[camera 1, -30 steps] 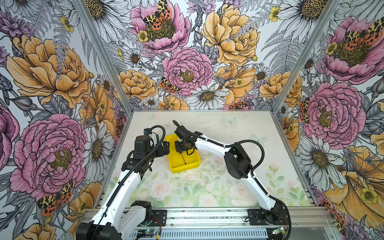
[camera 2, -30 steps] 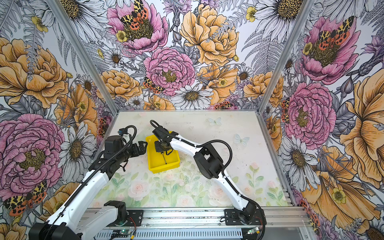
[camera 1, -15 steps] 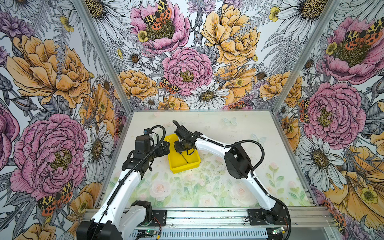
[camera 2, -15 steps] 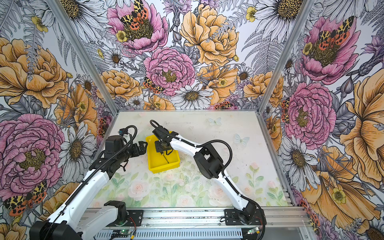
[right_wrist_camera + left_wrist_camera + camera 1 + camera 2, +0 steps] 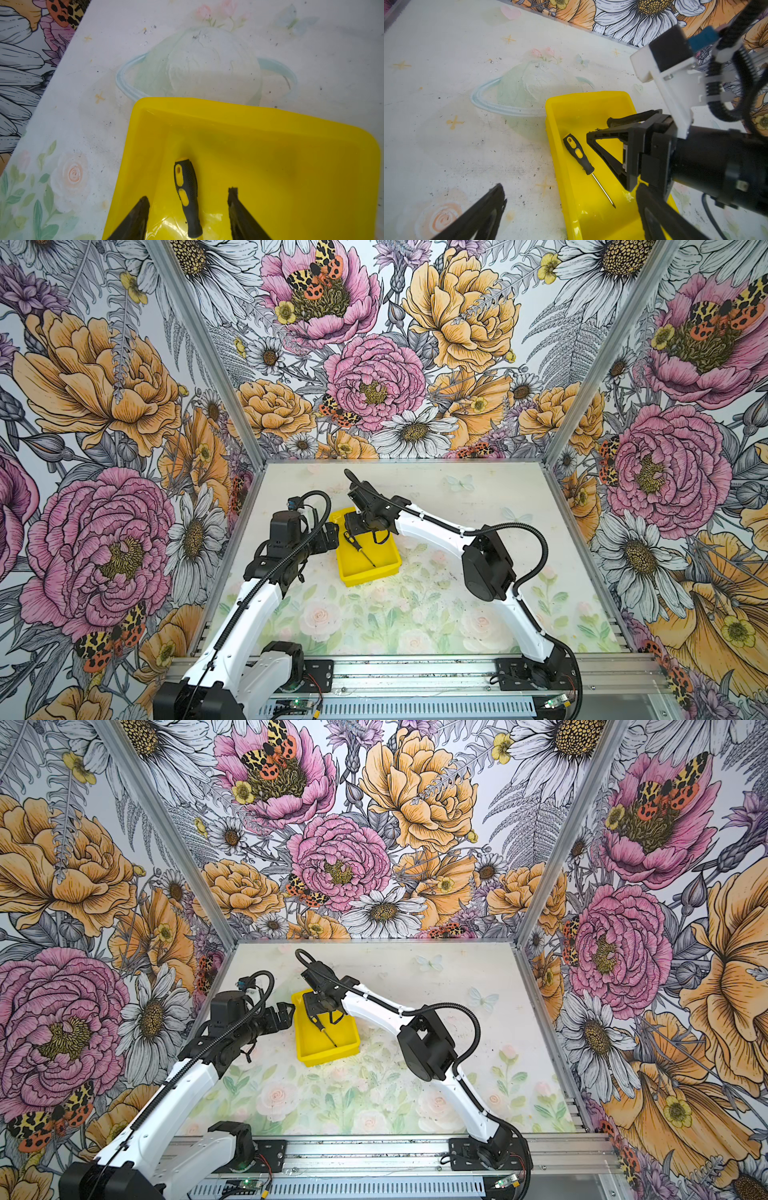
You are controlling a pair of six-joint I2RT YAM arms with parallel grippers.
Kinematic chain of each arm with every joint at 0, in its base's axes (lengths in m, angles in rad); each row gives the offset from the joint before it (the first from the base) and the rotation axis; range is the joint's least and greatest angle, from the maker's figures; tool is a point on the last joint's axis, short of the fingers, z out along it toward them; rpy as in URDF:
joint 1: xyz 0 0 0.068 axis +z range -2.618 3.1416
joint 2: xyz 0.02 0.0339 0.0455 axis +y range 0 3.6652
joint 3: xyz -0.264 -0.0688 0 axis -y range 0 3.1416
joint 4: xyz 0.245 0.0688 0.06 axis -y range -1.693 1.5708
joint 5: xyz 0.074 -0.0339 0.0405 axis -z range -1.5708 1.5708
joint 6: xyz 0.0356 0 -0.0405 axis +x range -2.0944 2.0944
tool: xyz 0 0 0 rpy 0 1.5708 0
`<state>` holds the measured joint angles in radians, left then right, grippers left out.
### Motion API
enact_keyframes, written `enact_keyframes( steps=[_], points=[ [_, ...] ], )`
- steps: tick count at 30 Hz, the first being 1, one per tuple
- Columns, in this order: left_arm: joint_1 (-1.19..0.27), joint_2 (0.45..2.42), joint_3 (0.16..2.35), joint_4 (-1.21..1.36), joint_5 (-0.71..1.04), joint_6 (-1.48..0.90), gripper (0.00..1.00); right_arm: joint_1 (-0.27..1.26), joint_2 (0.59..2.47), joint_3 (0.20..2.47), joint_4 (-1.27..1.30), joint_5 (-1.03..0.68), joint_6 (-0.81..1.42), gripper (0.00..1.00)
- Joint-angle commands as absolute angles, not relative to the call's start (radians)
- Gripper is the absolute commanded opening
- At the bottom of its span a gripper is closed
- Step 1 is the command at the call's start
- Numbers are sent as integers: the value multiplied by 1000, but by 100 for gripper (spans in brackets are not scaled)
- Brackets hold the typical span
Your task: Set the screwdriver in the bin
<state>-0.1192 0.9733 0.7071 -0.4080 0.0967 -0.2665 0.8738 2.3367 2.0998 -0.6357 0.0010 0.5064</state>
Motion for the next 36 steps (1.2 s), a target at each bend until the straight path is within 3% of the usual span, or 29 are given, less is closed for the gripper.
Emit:
enact_keyframes(
  steps=[1,6,16,28,36],
  points=[
    [-109,971,711,-399,90,-271,99,888,2247,2054,-627,51,463,68],
    [-108,966,712,-411,28,-285,99,891,2129,1937,-626,110,429,83],
    [-104,999,705,-394,-15,-346,99,896,1838,1637,-624,321,395,99],
    [-97,914,595,-283,-77,-396,99,897,1598,1397,-626,435,430,99],
    [-88,899,624,-309,73,-318,99,837,1437,1249,-627,487,542,99]
  ],
)
